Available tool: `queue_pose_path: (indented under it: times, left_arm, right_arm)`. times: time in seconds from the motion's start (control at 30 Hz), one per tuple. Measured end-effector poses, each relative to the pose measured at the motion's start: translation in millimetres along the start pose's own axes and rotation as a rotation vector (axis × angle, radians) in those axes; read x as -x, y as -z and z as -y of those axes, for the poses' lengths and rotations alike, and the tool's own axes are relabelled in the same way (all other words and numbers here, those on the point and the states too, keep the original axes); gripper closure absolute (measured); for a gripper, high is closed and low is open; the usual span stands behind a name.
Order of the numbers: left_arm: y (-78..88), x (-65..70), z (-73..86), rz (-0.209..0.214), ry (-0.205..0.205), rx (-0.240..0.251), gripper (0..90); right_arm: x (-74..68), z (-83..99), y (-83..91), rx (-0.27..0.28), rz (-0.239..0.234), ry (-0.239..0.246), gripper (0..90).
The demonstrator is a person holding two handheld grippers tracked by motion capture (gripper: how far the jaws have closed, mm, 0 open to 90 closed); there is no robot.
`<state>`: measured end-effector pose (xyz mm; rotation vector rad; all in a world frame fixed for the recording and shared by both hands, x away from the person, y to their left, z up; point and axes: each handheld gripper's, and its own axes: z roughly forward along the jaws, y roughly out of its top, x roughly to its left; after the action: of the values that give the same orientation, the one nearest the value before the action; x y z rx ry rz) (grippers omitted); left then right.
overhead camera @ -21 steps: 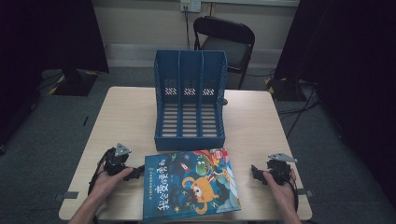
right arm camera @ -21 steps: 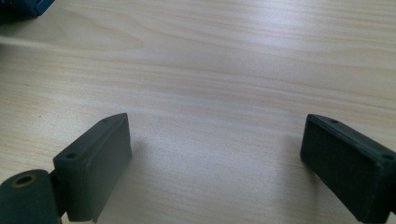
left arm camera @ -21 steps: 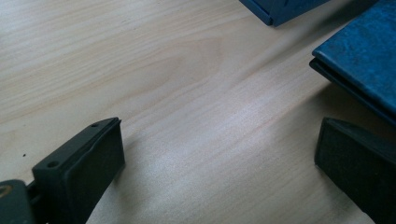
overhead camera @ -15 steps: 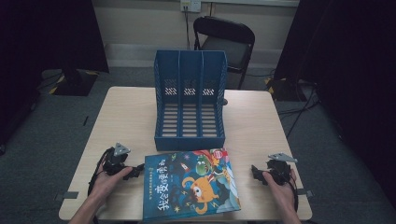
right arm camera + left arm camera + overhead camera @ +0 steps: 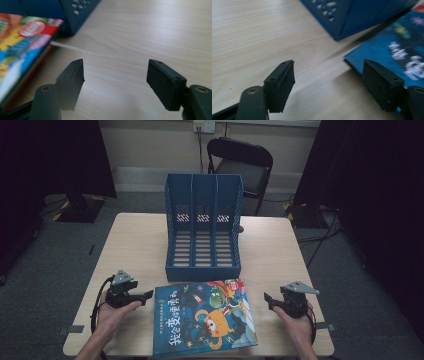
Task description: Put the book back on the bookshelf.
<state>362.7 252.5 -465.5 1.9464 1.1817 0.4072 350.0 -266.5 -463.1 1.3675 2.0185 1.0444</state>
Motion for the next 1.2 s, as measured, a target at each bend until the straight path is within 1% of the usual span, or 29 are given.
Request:
queue_pose_path:
  times: [0.03,0.07,0.1,0.13,0.17,0.2,0.23,0.27,0.3,0.33,0.37,0.4,0.43,0.47,0.53,0.57,0.6,0.67,0.77,0.83,0.87,0.9,1.03,1.1,1.13,1.2]
  left_arm:
    - [1.5,2.8,-1.1,0.014,0.0,0.003,29.3]
    - [3.1,5.6,-2.2,0.024,-0.002,0.005,29.3]
    - [5.4,10.8,-3.9,0.042,-0.01,-0.006,32.4]
    - [5.9,13.7,-4.0,0.045,-0.001,-0.004,34.1]
    - [5.9,13.7,-4.0,0.045,-0.001,-0.004,35.6]
    - [6.4,16.1,-4.1,0.055,-0.005,-0.008,35.6]
    - [5.9,20.4,-4.1,0.077,-0.011,-0.021,39.7]
    - [5.9,20.4,-4.1,0.077,-0.011,-0.021,40.0]
    - [3.7,24.8,-4.2,0.098,-0.015,-0.03,41.1]
    - [3.7,24.8,-4.2,0.098,-0.015,-0.03,41.3]
    - [0.3,28.2,-3.7,0.102,-0.022,-0.042,40.4]
    - [0.3,28.2,-3.7,0.102,-0.022,-0.042,36.9]
    - [-3.2,30.1,-3.3,0.128,-0.022,-0.056,34.8]
    - [-3.2,30.1,-3.3,0.128,-0.022,-0.056,34.8]
    - [-7.1,32.4,-2.8,0.133,-0.017,-0.074,34.6]
    - [-8.1,33.5,-2.8,0.143,-0.017,-0.077,35.0]
    - [-8.4,34.4,-2.9,0.15,-0.021,-0.078,37.4]
    - [-8.6,36.3,-3.2,0.157,-0.015,-0.086,37.4]
    - [-10.0,36.7,-4.1,0.151,-0.012,-0.087,36.9]
    - [-10.3,36.9,-4.2,0.15,-0.011,-0.087,36.8]
    - [-10.4,36.9,-4.3,0.15,-0.011,-0.087,36.6]
    - [-10.4,37.1,-4.0,0.147,-0.02,-0.082,36.6]
    - [-10.5,36.7,-3.8,0.149,-0.026,-0.079,36.6]
    - [-12.2,36.7,-3.8,0.146,-0.016,-0.068,36.6]
    - [-12.5,36.1,-4.5,0.147,-0.024,-0.072,36.6]
    - [-13.0,36.4,-5.1,0.15,-0.018,-0.073,36.6]
  right_arm:
    - [-3.3,-2.7,0.8,0.008,-0.021,0.006,32.8]
    - [-3.3,-2.7,0.8,0.008,-0.021,0.006,32.8]
    - [-10.5,-7.3,1.7,0.02,-0.057,0.025,36.6]
    - [-14.1,-9.3,1.6,0.02,-0.084,0.031,38.3]
    - [-17.9,-11.2,1.7,0.02,-0.104,0.035,39.2]
    - [-17.9,-11.2,1.7,0.02,-0.104,0.035,39.2]
    - [-25.3,-14.9,0.8,0.022,-0.147,0.055,40.5]
    - [-25.3,-14.9,0.8,0.022,-0.147,0.055,40.5]
    - [-32.6,-18.9,-1.2,0.021,-0.186,0.075,40.8]
    - [-32.6,-18.9,-1.2,0.021,-0.186,0.075,40.8]
    - [-39.0,-22.9,-4.7,0.022,-0.221,0.09,40.5]
    - [-39.0,-22.9,-4.7,0.022,-0.221,0.09,40.5]
    - [-45.5,-27.4,-8.3,0.02,-0.253,0.099,39.6]
    - [-45.5,-27.4,-8.3,0.02,-0.253,0.099,39.6]
    - [-51.1,-30.0,-13.4,0.017,-0.274,0.116,38.0]
    - [-53.6,-30.3,-16.4,0.011,-0.289,0.123,37.4]
    - [-58.1,-29.1,-20.9,-0.002,-0.304,0.132,36.2]
    - [-59.8,-27.8,-22.6,-0.007,-0.306,0.14,35.6]
    - [-61.5,-21.1,-28.6,-0.041,-0.329,0.139,36.3]
    - [-62.5,-19.8,-28.8,-0.036,-0.336,0.137,35.6]
    - [-63.8,-19.7,-27.7,-0.035,-0.327,0.144,35.8]
    - [-65.7,-19.7,-26.2,-0.037,-0.32,0.155,35.3]
    - [-66.7,-19.5,-24.6,-0.046,-0.321,0.16,35.2]
    - [-68.3,-17.4,-21.0,-0.054,-0.319,0.154,35.2]
    - [-68.9,-16.9,-19.7,-0.057,-0.318,0.156,35.2]
    - [-69.5,-16.2,-18.1,-0.06,-0.318,0.157,35.3]
